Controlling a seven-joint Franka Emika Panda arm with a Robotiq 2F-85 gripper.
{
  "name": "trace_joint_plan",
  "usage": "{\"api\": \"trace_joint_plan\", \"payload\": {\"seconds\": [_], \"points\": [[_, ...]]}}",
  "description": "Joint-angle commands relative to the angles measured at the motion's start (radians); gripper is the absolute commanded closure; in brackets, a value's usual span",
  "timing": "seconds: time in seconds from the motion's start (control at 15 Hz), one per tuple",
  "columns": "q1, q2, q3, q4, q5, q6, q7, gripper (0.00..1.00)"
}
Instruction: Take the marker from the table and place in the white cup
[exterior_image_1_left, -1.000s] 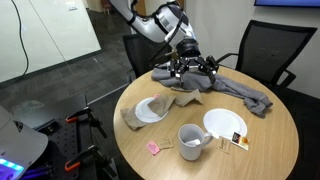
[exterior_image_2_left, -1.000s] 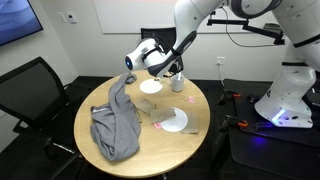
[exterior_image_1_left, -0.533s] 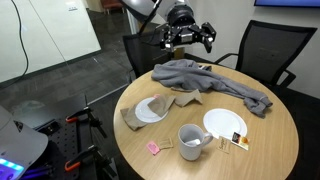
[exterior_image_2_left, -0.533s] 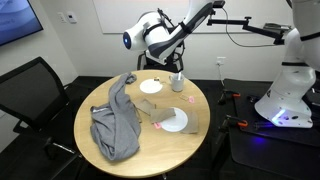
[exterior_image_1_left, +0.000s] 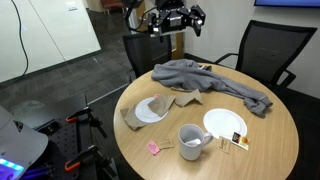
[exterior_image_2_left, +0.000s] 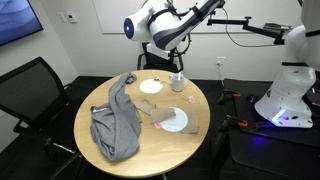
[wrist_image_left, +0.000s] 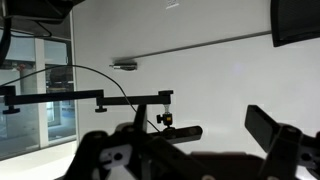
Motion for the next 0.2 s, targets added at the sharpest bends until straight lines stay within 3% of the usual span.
{"api": "trace_joint_plan", "payload": {"seconds": [0.0,0.13], "points": [[-0.005,-0.003,0.008,-0.003,-0.001,-0.003,0.0,0.0],[-0.005,-0.005,0.008,-0.006,-0.001,-0.003,0.0,0.0]]}}
